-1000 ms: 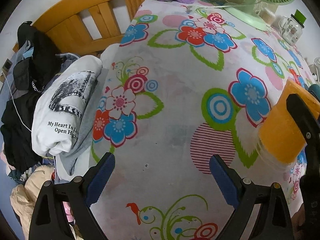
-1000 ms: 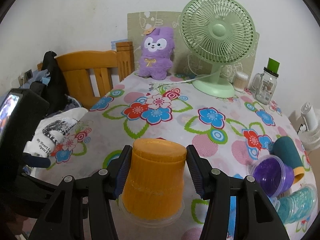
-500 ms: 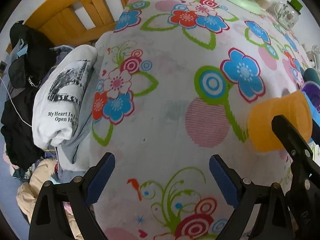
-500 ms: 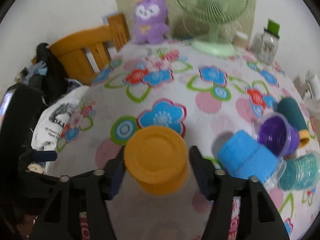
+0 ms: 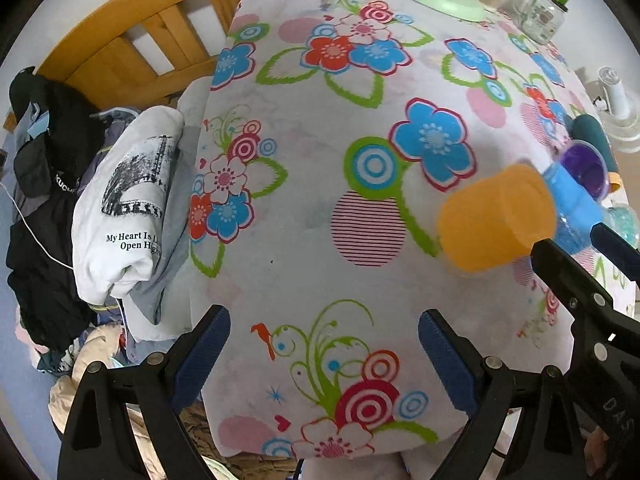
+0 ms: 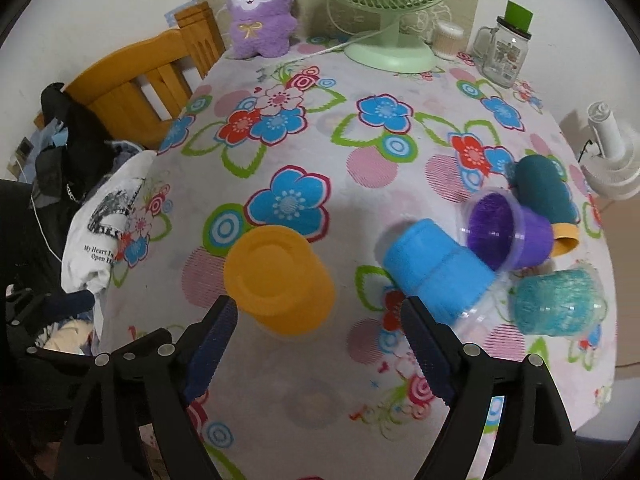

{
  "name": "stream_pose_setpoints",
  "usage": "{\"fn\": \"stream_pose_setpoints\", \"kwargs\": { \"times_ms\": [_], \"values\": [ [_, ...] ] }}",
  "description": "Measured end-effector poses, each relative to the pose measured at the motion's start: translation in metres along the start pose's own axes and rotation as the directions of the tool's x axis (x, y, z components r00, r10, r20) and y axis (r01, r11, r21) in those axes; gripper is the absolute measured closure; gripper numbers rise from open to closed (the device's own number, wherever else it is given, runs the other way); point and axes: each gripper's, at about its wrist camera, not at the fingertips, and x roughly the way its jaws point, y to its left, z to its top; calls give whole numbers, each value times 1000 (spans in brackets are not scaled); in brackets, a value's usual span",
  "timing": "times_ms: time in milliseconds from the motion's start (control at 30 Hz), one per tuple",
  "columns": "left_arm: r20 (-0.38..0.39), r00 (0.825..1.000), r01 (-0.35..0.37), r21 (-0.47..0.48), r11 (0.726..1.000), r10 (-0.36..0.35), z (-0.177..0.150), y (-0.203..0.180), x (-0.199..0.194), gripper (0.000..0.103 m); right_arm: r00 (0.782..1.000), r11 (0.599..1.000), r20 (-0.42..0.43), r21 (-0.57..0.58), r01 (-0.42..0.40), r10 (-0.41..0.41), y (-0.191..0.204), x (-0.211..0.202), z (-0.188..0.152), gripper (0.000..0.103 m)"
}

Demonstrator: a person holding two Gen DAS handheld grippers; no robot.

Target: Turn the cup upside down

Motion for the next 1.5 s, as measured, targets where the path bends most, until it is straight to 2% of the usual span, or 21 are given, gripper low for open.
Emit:
{"fn": "stream_pose_setpoints", "kwargs": {
  "times_ms": [200, 333, 500, 700, 800, 1100, 1267, 1500],
  "values": [
    [40, 999, 0, 24, 1000, -1, -1, -11, -27, 7, 999, 1000, -47, 18, 24, -23, -13, -18, 2, 17],
    [78, 997, 22, 33, 999, -24, -2, -17, -51, 7, 999, 999, -36, 43, 17, -16, -22, -38, 4, 17],
    [127, 990, 51, 51, 997, -57, -5, -25, -82, 6, 999, 998, 1, 49, 33, -33, -29, -66, 8, 17],
    [200, 978, 48, 62, 997, -60, -2, -30, -111, 4, 995, 997, 83, 53, 56, -60, -35, -103, 15, 17],
    [238, 968, 65, 65, 996, -79, 0, -32, -127, 4, 991, 996, 109, 56, 70, -76, -38, -116, 17, 17],
    [343, 936, 54, 75, 996, -77, 1, -37, -164, 1, 975, 994, 202, 82, 76, -91, -46, -153, 19, 17],
    [373, 925, 49, 85, 995, -78, -1, -41, -173, 1, 963, 993, 250, 84, 83, -101, -46, -169, 20, 17],
    [387, 919, 50, 92, 995, -82, -4, -48, -177, 1, 957, 992, 265, 84, 95, -115, -47, -175, 19, 17]
  ]
}}
